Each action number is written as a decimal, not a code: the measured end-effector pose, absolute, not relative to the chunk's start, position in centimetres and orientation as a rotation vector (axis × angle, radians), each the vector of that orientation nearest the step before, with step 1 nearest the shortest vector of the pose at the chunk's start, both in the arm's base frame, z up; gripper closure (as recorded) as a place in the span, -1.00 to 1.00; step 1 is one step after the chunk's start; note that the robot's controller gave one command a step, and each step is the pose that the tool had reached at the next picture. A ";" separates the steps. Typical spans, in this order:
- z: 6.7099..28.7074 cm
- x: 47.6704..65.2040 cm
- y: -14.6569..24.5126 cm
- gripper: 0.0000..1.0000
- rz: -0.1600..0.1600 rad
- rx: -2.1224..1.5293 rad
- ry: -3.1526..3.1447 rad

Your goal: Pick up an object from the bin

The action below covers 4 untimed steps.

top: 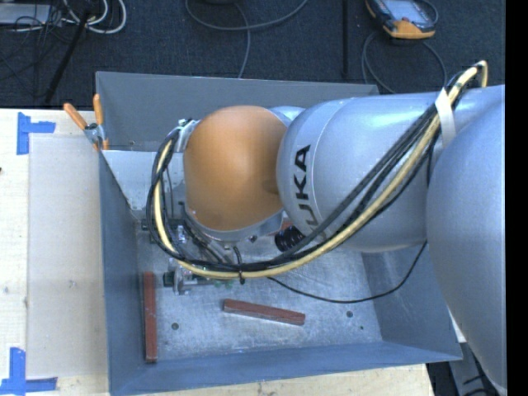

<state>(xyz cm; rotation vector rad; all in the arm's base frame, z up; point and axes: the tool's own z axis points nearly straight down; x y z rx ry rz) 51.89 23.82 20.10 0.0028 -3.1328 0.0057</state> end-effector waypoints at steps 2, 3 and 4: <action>15.5 51.3 24.2 -1.00 0.001 0.265 -3.130; 11.6 51.3 24.2 -1.00 0.002 0.399 -3.111; 10.7 51.4 24.4 -1.00 0.001 0.792 -3.037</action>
Offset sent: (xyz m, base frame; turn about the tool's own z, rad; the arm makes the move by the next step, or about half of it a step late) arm -0.0184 0.0088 -0.1310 -0.4397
